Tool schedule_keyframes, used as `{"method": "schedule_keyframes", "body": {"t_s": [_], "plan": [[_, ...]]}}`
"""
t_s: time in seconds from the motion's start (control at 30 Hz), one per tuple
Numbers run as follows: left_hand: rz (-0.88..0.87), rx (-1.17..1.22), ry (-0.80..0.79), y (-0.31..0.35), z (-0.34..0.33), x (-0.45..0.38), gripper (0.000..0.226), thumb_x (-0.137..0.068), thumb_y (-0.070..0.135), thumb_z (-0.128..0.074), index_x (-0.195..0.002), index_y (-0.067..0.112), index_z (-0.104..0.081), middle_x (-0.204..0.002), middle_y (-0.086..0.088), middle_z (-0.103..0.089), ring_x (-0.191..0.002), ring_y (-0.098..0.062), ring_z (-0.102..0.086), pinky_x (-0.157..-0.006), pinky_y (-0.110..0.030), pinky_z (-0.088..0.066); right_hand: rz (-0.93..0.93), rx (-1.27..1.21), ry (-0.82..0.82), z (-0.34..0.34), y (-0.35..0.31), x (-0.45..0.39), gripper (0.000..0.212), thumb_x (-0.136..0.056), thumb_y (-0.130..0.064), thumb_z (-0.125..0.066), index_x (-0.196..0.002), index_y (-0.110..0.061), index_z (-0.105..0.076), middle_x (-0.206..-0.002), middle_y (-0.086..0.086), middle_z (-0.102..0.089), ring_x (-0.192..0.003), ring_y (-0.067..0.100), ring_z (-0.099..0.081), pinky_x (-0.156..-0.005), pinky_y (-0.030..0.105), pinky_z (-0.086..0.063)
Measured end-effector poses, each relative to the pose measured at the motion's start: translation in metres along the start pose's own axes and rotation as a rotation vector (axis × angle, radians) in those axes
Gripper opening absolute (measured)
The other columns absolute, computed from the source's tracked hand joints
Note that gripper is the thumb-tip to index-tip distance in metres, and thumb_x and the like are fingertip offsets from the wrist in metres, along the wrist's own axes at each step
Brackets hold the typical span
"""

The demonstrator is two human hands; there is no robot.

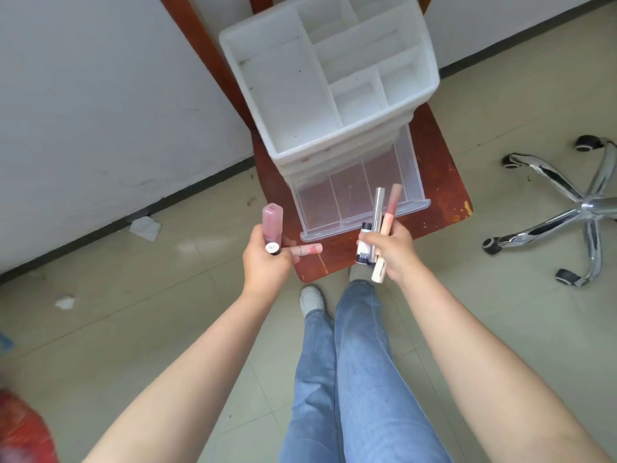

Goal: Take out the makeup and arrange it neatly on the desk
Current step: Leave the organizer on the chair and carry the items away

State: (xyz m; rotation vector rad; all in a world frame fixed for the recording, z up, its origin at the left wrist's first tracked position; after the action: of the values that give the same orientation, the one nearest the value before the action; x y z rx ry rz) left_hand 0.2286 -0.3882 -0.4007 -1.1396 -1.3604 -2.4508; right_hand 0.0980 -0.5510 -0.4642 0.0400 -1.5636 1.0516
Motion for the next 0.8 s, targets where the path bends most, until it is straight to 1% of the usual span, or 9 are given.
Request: {"method": "schedule_keyframes", "body": {"t_s": [0.07, 0.17, 0.23, 0.33, 0.4, 0.5, 0.57, 0.7, 0.8], "plan": [[0.014, -0.009, 0.013, -0.002, 0.009, 0.006, 0.029, -0.076, -0.013, -0.032, -0.075, 0.017, -0.033, -0.087, -0.018, -0.064, -0.064, -0.005, -0.070, -0.036, -0.006, -0.030, 0.022, 0.068, -0.024, -0.005, -0.004, 0.005, 0.029, -0.072, 0.009, -0.065, -0.074, -0.017, -0.054, -0.073, 0.002, -0.058, -0.068, 0.018, -0.058, -0.073, 0.034, -0.050], [0.034, -0.040, 0.036, -0.004, 0.021, 0.010, 0.030, -0.077, -0.012, -0.032, -0.074, 0.017, -0.034, -0.073, -0.001, -0.053, -0.058, -0.001, -0.068, -0.036, -0.008, -0.029, 0.016, 0.060, -0.049, -0.013, -0.009, 0.011, 0.028, -0.073, 0.009, -0.064, -0.074, -0.017, -0.054, -0.072, 0.004, -0.059, -0.067, 0.019, -0.059, -0.068, 0.033, -0.051], [0.059, -0.064, 0.046, -0.004, 0.028, 0.009, 0.030, -0.077, -0.012, -0.034, -0.074, 0.019, -0.034, -0.073, 0.001, -0.048, -0.053, 0.002, -0.066, -0.040, -0.013, -0.031, 0.013, 0.004, -0.040, -0.016, -0.013, 0.014, 0.027, -0.075, 0.010, -0.061, -0.074, -0.015, -0.053, -0.072, 0.004, -0.057, -0.065, 0.018, -0.058, -0.063, 0.031, -0.051], [0.086, -0.102, 0.053, -0.006, 0.033, 0.006, 0.029, -0.077, -0.010, -0.036, -0.070, 0.019, -0.031, -0.069, 0.003, -0.043, -0.061, -0.015, -0.071, -0.055, -0.025, -0.037, 0.009, -0.139, 0.004, -0.019, -0.015, 0.020, 0.026, -0.077, 0.011, -0.058, -0.072, -0.014, -0.052, -0.067, 0.004, -0.055, -0.052, 0.010, -0.060, -0.052, 0.025, -0.051], [0.096, -0.170, 0.068, -0.008, 0.034, 0.004, 0.030, -0.078, -0.007, -0.037, -0.067, 0.019, -0.030, -0.068, 0.002, -0.041, -0.070, -0.027, -0.071, -0.058, -0.031, -0.037, 0.027, -0.211, 0.063, -0.017, -0.020, 0.023, 0.027, -0.077, 0.010, -0.058, -0.071, -0.016, -0.052, -0.065, 0.003, -0.054, -0.044, 0.003, -0.059, -0.049, 0.021, -0.050], [0.114, -0.234, 0.053, -0.009, 0.029, 0.007, 0.031, -0.078, -0.007, -0.038, -0.066, 0.021, -0.030, -0.066, 0.005, -0.042, -0.066, -0.024, -0.070, -0.051, -0.028, -0.034, 0.072, -0.381, 0.148, -0.004, -0.045, 0.016, 0.028, -0.078, 0.011, -0.056, -0.072, -0.015, -0.052, -0.064, 0.001, -0.055, -0.042, 0.004, -0.059, -0.045, 0.018, -0.050], [0.118, -0.256, 0.042, -0.007, 0.023, 0.010, 0.030, -0.078, -0.007, -0.035, -0.066, 0.021, -0.030, -0.065, 0.005, -0.047, -0.066, -0.025, -0.070, -0.050, -0.028, -0.033, 0.086, -0.400, 0.114, 0.000, -0.065, 0.005, 0.027, -0.079, 0.012, -0.055, -0.075, -0.015, -0.052, -0.064, 0.002, -0.055, -0.044, 0.005, -0.060, -0.045, 0.018, -0.050], [0.074, -0.304, 0.026, 0.005, 0.008, 0.009, 0.030, -0.076, -0.008, -0.037, -0.066, 0.020, -0.033, -0.080, 0.000, -0.054, -0.080, -0.030, -0.068, -0.047, -0.030, -0.033, 0.055, -0.237, -0.101, -0.023, -0.092, -0.010, 0.025, -0.080, 0.012, -0.054, -0.072, -0.011, -0.051, -0.057, 0.003, -0.059, -0.044, 0.009, -0.062, -0.047, 0.021, -0.053], [0.019, -0.379, 0.005, 0.019, -0.003, 0.007, 0.026, -0.077, -0.006, -0.043, -0.069, 0.018, -0.036, -0.106, -0.009, -0.056, -0.087, -0.037, -0.065, -0.065, -0.043, -0.047, 0.055, -0.133, -0.145, -0.041, -0.102, -0.020, 0.022, -0.078, 0.013, -0.057, -0.070, -0.007, -0.050, -0.060, 0.007, -0.058, -0.053, 0.016, -0.063, -0.058, 0.029, -0.054]]}}
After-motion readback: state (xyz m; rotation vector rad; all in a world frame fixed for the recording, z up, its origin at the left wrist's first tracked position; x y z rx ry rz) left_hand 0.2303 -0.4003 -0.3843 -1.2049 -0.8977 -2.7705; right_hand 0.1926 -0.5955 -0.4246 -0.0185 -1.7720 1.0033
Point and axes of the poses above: each hand's wrist, its own x-axis away from the middle knuckle, its own z-axis out of the back of the hand, y = z × x, the point moved 6 cm from there along -x, towards the middle knuckle
